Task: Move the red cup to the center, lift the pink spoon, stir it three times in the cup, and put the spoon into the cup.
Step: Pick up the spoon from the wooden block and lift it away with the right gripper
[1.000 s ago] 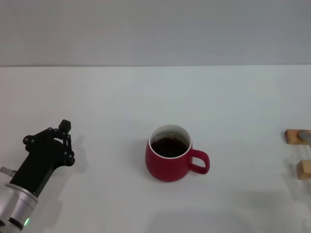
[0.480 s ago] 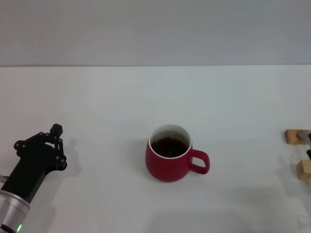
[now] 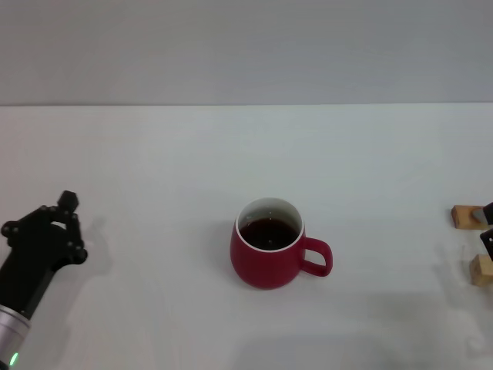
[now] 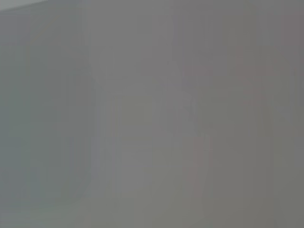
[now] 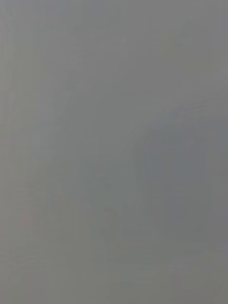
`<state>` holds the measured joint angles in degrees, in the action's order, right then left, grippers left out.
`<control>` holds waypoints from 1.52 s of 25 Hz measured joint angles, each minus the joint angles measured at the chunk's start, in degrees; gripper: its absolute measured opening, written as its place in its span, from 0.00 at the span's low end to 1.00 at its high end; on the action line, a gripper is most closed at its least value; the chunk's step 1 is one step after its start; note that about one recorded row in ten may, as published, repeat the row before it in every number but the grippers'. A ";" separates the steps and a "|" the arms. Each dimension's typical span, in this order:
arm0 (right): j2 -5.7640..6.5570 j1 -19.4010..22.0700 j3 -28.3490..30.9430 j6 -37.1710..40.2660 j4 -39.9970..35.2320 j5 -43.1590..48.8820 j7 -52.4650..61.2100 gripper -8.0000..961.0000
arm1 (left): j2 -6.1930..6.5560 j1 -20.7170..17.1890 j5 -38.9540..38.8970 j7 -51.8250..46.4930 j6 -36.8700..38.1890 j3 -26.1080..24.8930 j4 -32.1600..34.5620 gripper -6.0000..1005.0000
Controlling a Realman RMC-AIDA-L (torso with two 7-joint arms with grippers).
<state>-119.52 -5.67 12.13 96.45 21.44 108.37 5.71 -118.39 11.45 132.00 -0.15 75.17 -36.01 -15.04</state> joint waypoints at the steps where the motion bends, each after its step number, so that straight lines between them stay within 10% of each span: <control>1: 0.00 0.07 0.00 -0.04 0.09 0.00 0.00 0.75 | 0.00 0.02 -0.01 -1.19 0.53 -0.26 0.54 0.00; 38: -0.10 10.49 -2.89 -1.60 3.47 -6.60 -0.21 0.75 | 0.19 0.11 0.01 -8.08 3.09 -3.10 5.85 0.00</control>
<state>-119.62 4.82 9.23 94.85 24.91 101.77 5.51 -118.20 11.56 132.01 -8.23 78.26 -39.11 -9.20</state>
